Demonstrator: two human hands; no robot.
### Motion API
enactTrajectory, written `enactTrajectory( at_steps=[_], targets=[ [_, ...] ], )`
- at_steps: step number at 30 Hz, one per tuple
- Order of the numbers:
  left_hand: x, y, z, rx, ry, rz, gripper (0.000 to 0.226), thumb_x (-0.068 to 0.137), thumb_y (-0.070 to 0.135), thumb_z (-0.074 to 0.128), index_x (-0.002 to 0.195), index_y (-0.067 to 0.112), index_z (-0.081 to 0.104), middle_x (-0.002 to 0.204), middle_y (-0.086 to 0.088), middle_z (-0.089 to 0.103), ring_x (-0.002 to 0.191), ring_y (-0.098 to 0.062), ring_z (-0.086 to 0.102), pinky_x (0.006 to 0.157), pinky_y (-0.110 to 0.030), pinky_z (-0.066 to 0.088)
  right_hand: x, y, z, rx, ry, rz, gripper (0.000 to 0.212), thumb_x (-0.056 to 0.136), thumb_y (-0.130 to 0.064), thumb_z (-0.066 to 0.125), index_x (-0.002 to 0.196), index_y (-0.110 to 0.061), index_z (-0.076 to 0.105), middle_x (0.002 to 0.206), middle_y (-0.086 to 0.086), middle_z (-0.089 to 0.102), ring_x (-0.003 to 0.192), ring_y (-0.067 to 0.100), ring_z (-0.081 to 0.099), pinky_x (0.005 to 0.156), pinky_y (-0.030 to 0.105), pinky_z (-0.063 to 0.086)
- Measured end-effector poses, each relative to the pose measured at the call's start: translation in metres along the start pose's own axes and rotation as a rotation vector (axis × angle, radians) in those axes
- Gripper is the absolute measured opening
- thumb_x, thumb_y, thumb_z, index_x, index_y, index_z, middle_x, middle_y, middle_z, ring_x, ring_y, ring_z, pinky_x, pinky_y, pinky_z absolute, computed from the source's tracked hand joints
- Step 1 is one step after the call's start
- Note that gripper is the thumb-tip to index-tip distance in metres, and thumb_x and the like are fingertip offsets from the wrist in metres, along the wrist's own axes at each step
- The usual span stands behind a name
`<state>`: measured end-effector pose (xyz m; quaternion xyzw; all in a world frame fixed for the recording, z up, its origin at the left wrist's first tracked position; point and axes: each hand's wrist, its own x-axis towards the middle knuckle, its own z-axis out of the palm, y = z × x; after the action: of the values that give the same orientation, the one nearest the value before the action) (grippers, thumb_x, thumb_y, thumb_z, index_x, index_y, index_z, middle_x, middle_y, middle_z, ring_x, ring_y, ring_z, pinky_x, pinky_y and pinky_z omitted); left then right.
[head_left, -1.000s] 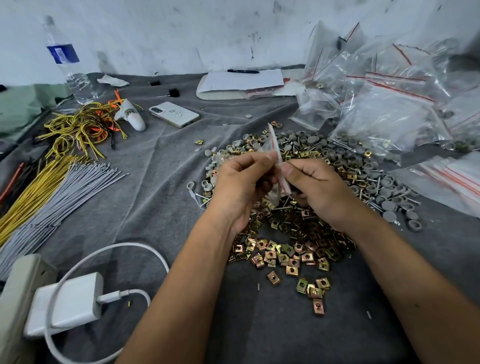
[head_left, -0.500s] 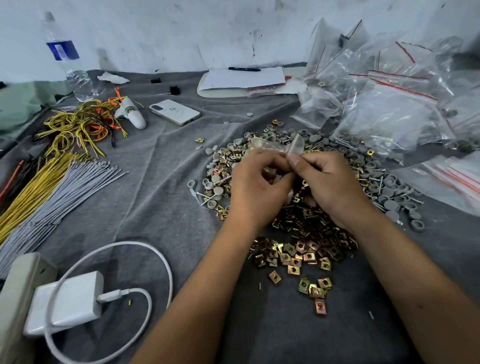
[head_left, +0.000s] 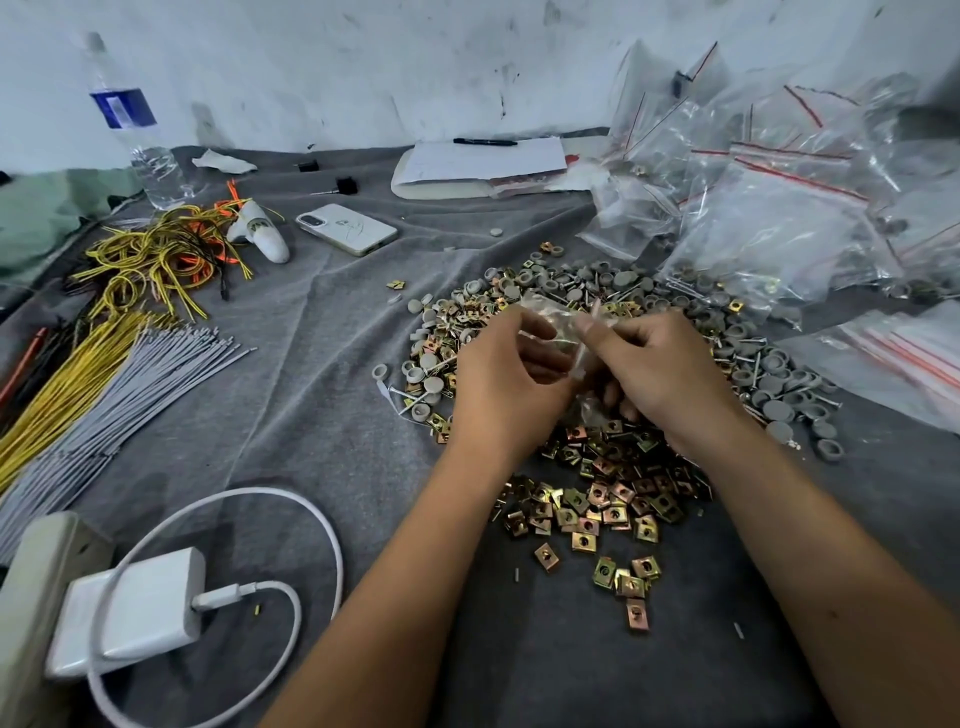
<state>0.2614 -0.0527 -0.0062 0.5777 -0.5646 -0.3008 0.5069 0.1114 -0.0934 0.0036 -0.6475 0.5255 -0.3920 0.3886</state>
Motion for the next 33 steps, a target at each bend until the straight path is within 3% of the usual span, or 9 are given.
enactTrajectory(
  at_steps=[2, 8, 12, 15, 19, 24, 29, 33],
  targets=[
    [-0.003, 0.002, 0.004, 0.125, 0.050, 0.161, 0.037, 0.079, -0.003, 0.081, 0.099, 0.018, 0.058, 0.084, 0.005, 0.072, 0.075, -0.006, 0.071, 0.068, -0.020, 0.059, 0.000, 0.000, 0.000, -0.066, 0.003, 0.025, 0.044, 0.097, -0.046, 0.066, 0.068, -0.014, 0.074, 0.050, 0.004, 0.064, 0.038, 0.014, 0.055, 0.037, 0.022, 0.040],
    [-0.003, 0.007, 0.005, 0.384, 0.094, 0.472, 0.026, 0.081, -0.002, 0.075, 0.099, 0.009, 0.060, 0.088, -0.001, 0.068, 0.077, -0.021, 0.064, 0.068, -0.044, 0.055, 0.003, -0.005, -0.004, 0.290, -0.040, 0.243, 0.021, 0.097, -0.012, 0.067, 0.078, -0.007, 0.073, 0.056, 0.002, 0.064, 0.044, 0.009, 0.053, 0.034, 0.020, 0.032],
    [-0.003, 0.009, 0.004, 0.459, 0.078, 0.601, 0.019, 0.083, -0.006, 0.073, 0.095, 0.002, 0.061, 0.086, -0.007, 0.065, 0.075, -0.027, 0.059, 0.063, -0.046, 0.051, 0.005, -0.008, -0.009, 0.438, -0.047, 0.368, 0.015, 0.096, -0.008, 0.064, 0.082, -0.006, 0.065, 0.060, 0.004, 0.065, 0.044, 0.011, 0.050, 0.033, 0.019, 0.029],
    [-0.003, 0.011, 0.006, 0.485, 0.068, 0.676, 0.017, 0.083, -0.007, 0.074, 0.095, -0.001, 0.063, 0.086, -0.010, 0.065, 0.075, -0.028, 0.060, 0.061, -0.046, 0.052, 0.005, -0.009, -0.012, 0.486, -0.064, 0.384, 0.014, 0.096, -0.016, 0.066, 0.084, -0.009, 0.063, 0.062, 0.003, 0.063, 0.045, 0.011, 0.049, 0.032, 0.019, 0.028],
    [-0.004, 0.011, 0.008, 0.488, 0.083, 0.678, 0.016, 0.084, -0.006, 0.074, 0.092, 0.001, 0.062, 0.085, -0.009, 0.064, 0.074, -0.027, 0.058, 0.060, -0.045, 0.050, 0.003, -0.008, -0.011, 0.498, -0.106, 0.366, 0.013, 0.096, -0.007, 0.066, 0.083, -0.008, 0.063, 0.064, 0.003, 0.061, 0.046, 0.009, 0.048, 0.033, 0.017, 0.028],
    [0.001, 0.004, -0.001, 0.520, 0.123, 0.539, 0.011, 0.084, 0.008, 0.080, 0.088, 0.007, 0.070, 0.089, -0.004, 0.065, 0.079, -0.023, 0.061, 0.068, -0.035, 0.049, 0.006, -0.010, -0.017, 0.628, -0.177, 0.399, 0.017, 0.101, -0.001, 0.055, 0.089, -0.001, 0.067, 0.073, 0.007, 0.067, 0.051, 0.009, 0.052, 0.034, 0.014, 0.033],
    [0.001, 0.001, -0.004, 0.492, 0.149, 0.479, 0.006, 0.082, 0.003, 0.078, 0.085, 0.007, 0.075, 0.085, -0.002, 0.069, 0.075, -0.018, 0.064, 0.068, -0.039, 0.056, 0.005, -0.007, -0.016, 0.488, -0.089, 0.361, 0.008, 0.095, -0.006, 0.068, 0.089, 0.000, 0.071, 0.069, 0.008, 0.071, 0.045, 0.005, 0.050, 0.035, 0.013, 0.036],
    [0.001, 0.001, -0.005, 0.445, 0.121, 0.498, 0.003, 0.085, 0.005, 0.077, 0.089, 0.005, 0.078, 0.087, -0.003, 0.071, 0.077, -0.018, 0.066, 0.072, -0.038, 0.057, 0.007, -0.007, -0.015, 0.562, -0.059, 0.294, 0.013, 0.093, -0.009, 0.071, 0.082, -0.001, 0.070, 0.062, 0.008, 0.067, 0.042, 0.004, 0.046, 0.033, 0.012, 0.031]
  ],
)
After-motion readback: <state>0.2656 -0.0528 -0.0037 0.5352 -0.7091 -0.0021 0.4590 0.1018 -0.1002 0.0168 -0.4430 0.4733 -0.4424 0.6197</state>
